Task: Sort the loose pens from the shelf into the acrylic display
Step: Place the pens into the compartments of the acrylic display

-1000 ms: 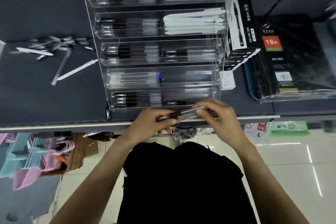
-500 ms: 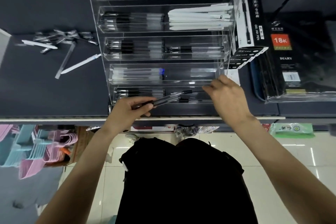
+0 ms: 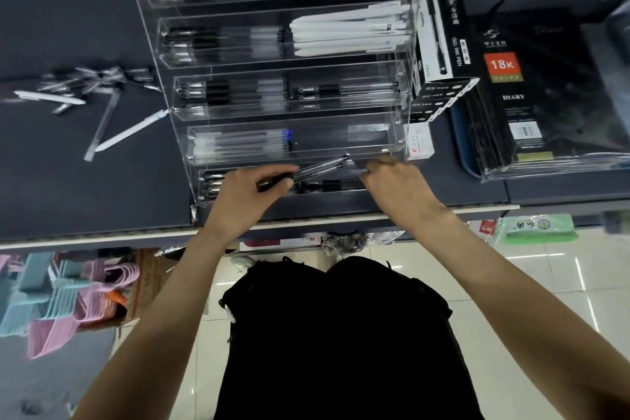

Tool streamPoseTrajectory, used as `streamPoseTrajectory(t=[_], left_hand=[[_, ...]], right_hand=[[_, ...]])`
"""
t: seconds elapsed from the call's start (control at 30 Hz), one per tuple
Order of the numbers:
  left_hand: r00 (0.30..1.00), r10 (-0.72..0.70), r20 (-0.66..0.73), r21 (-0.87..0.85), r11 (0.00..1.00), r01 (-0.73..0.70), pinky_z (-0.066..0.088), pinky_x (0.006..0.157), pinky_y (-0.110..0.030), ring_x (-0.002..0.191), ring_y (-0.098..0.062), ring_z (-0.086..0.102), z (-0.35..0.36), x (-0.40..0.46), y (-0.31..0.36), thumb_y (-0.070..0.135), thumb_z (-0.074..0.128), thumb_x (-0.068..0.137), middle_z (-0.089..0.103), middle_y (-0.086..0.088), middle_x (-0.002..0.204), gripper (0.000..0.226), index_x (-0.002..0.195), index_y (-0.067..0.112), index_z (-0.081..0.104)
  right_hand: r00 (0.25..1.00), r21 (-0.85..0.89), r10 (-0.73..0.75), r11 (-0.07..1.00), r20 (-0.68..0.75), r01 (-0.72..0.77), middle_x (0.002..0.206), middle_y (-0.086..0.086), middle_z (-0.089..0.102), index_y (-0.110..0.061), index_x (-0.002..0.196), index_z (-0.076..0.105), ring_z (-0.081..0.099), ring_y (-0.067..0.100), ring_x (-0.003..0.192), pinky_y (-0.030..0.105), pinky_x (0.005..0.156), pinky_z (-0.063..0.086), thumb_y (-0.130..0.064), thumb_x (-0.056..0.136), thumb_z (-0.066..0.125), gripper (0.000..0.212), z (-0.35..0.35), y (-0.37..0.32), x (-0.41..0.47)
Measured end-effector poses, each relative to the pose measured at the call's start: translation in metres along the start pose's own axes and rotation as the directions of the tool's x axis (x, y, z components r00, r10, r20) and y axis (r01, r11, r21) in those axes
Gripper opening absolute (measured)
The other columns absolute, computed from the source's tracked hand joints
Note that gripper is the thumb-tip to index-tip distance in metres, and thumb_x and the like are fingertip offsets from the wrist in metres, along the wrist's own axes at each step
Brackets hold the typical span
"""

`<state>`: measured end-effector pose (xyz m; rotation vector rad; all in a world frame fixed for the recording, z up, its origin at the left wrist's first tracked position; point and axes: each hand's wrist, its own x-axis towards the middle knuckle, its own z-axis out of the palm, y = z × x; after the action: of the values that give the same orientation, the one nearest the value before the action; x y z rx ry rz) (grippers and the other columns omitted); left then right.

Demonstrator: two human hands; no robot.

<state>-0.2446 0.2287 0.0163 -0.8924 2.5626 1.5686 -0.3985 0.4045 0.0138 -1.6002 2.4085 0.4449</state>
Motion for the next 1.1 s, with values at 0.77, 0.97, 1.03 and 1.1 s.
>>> streamPoseTrajectory(t=[0.77, 0.97, 1.03, 1.1], left_hand=[[0.961, 0.080, -0.266, 0.202, 0.979, -0.026, 0.043, 0.082, -0.001, 0.085, 0.017, 0.060, -0.032, -0.023, -0.020, 0.011, 0.068, 0.085, 0.061, 0.044, 0.082, 0.027, 0.097, 0.035, 0.069], [0.937, 0.132, -0.325, 0.125, 0.988, -0.095, 0.045, 0.084, -0.005, 0.087, 0.009, 0.064, -0.036, -0.027, -0.017, 0.007, 0.067, 0.086, 0.065, 0.037, 0.087, 0.021, 0.098, 0.024, 0.072], [0.936, 0.144, -0.320, 0.117, 0.987, -0.112, 0.045, 0.082, -0.004, 0.086, 0.011, 0.063, -0.032, -0.025, -0.013, 0.007, 0.067, 0.086, 0.066, 0.035, 0.086, 0.021, 0.098, 0.023, 0.072], [0.935, 0.177, -0.307, 0.135, 0.981, -0.141, 0.045, 0.083, -0.006, 0.089, 0.009, 0.064, -0.027, -0.022, -0.008, 0.006, 0.067, 0.086, 0.069, 0.026, 0.090, 0.021, 0.099, 0.023, 0.072]], right_hand=[[0.945, 0.141, 0.095, 0.989, -0.314, -0.052, 0.058, -0.003, 0.061, -0.018, 0.069, 0.068, 0.062, 0.020, 0.054, 0.018, 0.039, 0.038, 0.005, 0.047, 0.081, 0.034, 0.017, 0.012, 0.000], [0.995, -0.033, 0.089, 0.995, -0.050, -0.090, 0.096, -0.002, 0.067, -0.018, 0.106, 0.062, 0.067, 0.019, 0.090, 0.026, 0.059, 0.037, 0.005, 0.084, 0.053, 0.033, -0.004, 0.002, -0.001], [0.992, -0.036, 0.096, 0.994, -0.081, -0.099, 0.100, 0.000, 0.066, -0.016, 0.113, 0.057, 0.066, 0.021, 0.092, 0.027, 0.060, 0.037, 0.006, 0.084, 0.051, 0.036, -0.008, 0.002, 0.003], [0.991, 0.003, 0.091, 0.996, -0.095, -0.092, 0.103, -0.001, 0.065, -0.016, 0.120, 0.054, 0.066, 0.022, 0.094, 0.027, 0.062, 0.040, 0.003, 0.087, 0.050, 0.038, -0.005, 0.002, 0.006]])
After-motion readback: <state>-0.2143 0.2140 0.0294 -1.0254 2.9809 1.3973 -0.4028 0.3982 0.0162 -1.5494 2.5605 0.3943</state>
